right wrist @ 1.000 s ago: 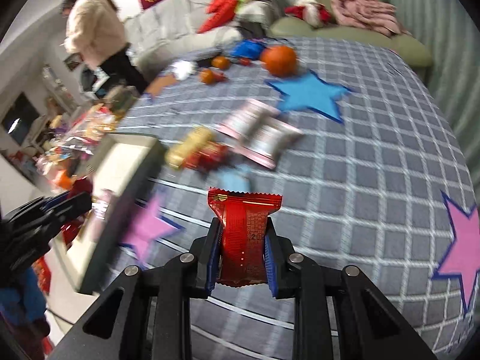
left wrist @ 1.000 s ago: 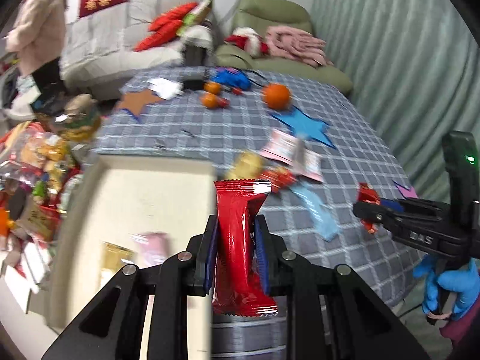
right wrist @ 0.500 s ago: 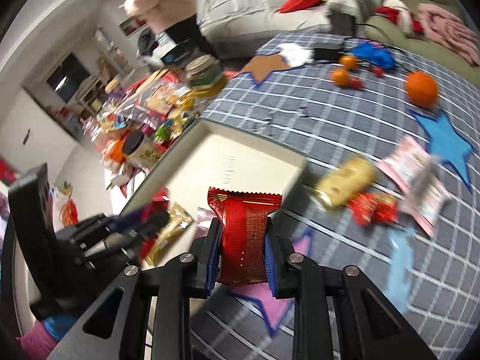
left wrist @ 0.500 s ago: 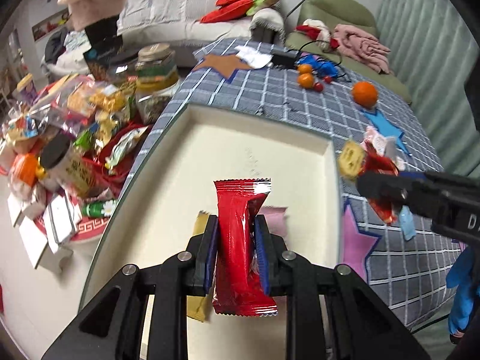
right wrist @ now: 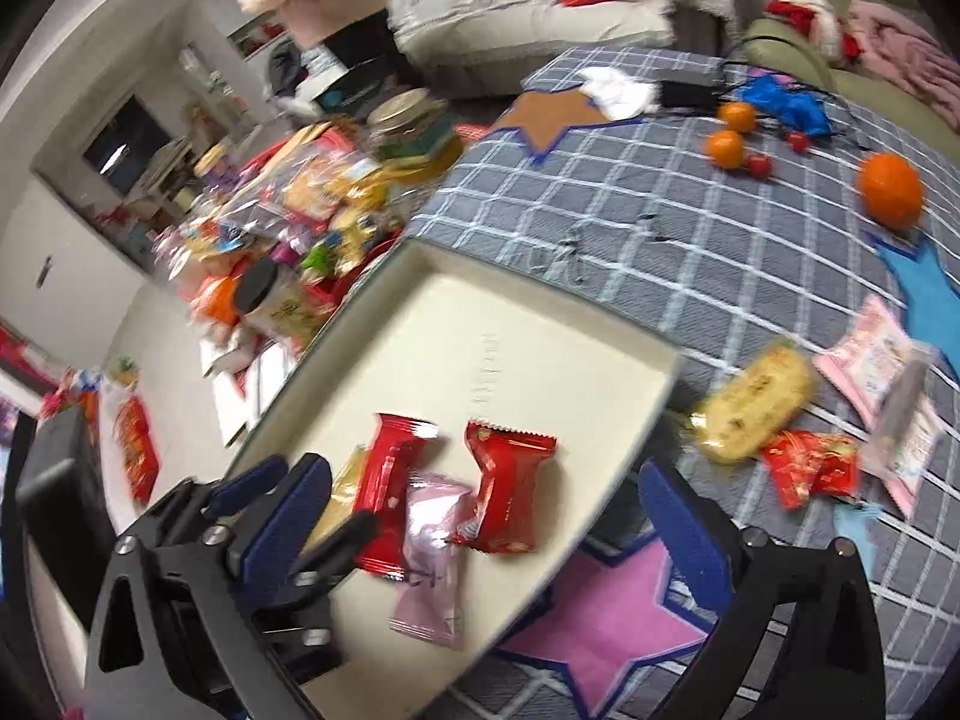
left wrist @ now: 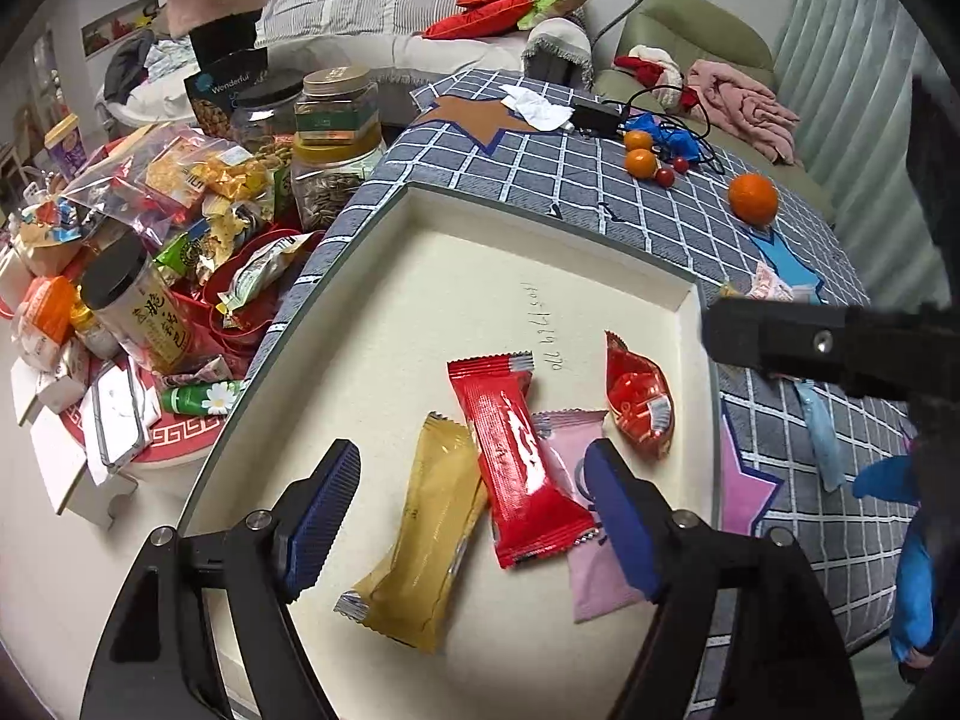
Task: Organize snacks
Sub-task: 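Open both grippers to drop the red snacks into the tray, then return to the table and close right gripper on the light blue bar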
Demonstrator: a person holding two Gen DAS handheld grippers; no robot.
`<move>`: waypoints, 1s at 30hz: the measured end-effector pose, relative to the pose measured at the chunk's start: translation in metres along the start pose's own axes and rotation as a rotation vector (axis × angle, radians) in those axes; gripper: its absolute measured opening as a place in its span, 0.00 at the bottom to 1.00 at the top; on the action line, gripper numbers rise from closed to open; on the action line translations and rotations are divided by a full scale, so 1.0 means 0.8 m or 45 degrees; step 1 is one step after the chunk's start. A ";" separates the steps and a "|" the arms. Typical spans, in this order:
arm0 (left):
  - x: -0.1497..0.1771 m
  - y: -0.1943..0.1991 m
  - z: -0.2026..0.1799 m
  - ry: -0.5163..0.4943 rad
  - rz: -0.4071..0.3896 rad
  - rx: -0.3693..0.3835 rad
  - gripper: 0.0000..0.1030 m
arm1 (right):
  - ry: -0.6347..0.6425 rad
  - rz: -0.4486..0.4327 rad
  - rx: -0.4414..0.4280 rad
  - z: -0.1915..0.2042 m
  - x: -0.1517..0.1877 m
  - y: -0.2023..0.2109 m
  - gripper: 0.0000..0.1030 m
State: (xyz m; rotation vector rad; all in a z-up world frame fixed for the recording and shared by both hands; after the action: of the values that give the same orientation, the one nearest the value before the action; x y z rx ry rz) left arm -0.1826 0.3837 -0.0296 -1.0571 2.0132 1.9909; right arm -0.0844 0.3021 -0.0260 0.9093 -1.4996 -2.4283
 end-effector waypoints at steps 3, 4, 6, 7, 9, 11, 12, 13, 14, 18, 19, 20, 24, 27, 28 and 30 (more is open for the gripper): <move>-0.003 0.006 -0.007 0.001 0.000 0.018 0.78 | -0.091 0.013 0.044 -0.042 0.006 0.011 1.00; -0.003 0.009 -0.010 -0.001 -0.003 0.027 0.78 | -0.126 0.005 0.064 -0.060 0.008 0.018 1.00; -0.004 0.015 -0.022 -0.020 -0.012 0.046 0.78 | -0.206 -0.024 0.107 -0.103 0.013 0.038 1.00; -0.004 0.017 -0.028 -0.035 -0.014 0.052 0.79 | -0.240 -0.034 0.127 -0.121 0.016 0.045 1.00; -0.006 0.021 -0.047 -0.079 -0.017 0.071 0.79 | -0.312 -0.049 0.192 -0.164 0.027 0.062 1.00; -0.006 0.023 -0.070 -0.127 -0.015 0.089 0.79 | -0.359 -0.043 0.285 -0.207 0.045 0.074 1.00; -0.006 0.023 -0.083 -0.153 -0.012 0.100 0.79 | -0.369 -0.031 0.322 -0.223 0.054 0.076 1.00; -0.005 0.023 -0.099 -0.185 -0.005 0.113 0.79 | -0.374 -0.017 0.339 -0.233 0.062 0.076 1.00; -0.004 0.022 -0.111 -0.207 0.003 0.122 0.79 | -0.374 -0.003 0.348 -0.240 0.069 0.075 1.00; 0.005 0.015 -0.152 -0.288 0.039 0.125 0.79 | -0.276 0.012 0.373 -0.235 0.087 0.057 1.00; 0.007 0.012 -0.163 -0.311 0.049 0.117 0.79 | -0.237 0.016 0.383 -0.229 0.087 0.051 1.00; 0.007 0.011 -0.171 -0.328 0.054 0.114 0.79 | -0.199 0.018 0.399 -0.224 0.087 0.046 1.00; 0.001 0.003 -0.202 -0.403 0.057 0.108 0.79 | -0.012 -0.002 0.525 -0.212 0.086 0.034 0.44; -0.009 -0.012 -0.233 -0.466 0.051 0.111 0.79 | -0.015 -0.021 0.467 -0.221 0.093 0.043 0.27; -0.013 -0.018 -0.244 -0.488 0.046 0.115 0.79 | -0.030 -0.032 0.458 -0.229 0.098 0.048 0.27; -0.021 -0.038 -0.268 -0.544 0.038 0.103 0.79 | -0.076 -0.056 0.456 -0.252 0.114 0.064 0.27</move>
State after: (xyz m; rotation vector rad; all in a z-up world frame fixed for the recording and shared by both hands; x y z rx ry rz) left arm -0.0721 0.1968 -0.0182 -0.5286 1.8642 1.9257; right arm -0.0541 0.0852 -0.0848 0.9439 -1.9997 -2.2721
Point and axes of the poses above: each gripper's, at about its wrist camera, not at the fingertips, and y roughly against the way its jaws point, z to its left, x to its underside, the point moved 9 cm from there along -y, roughly the way its jaws point, and after that the axes turned 1 degree about -z, right-handed, at the moved point
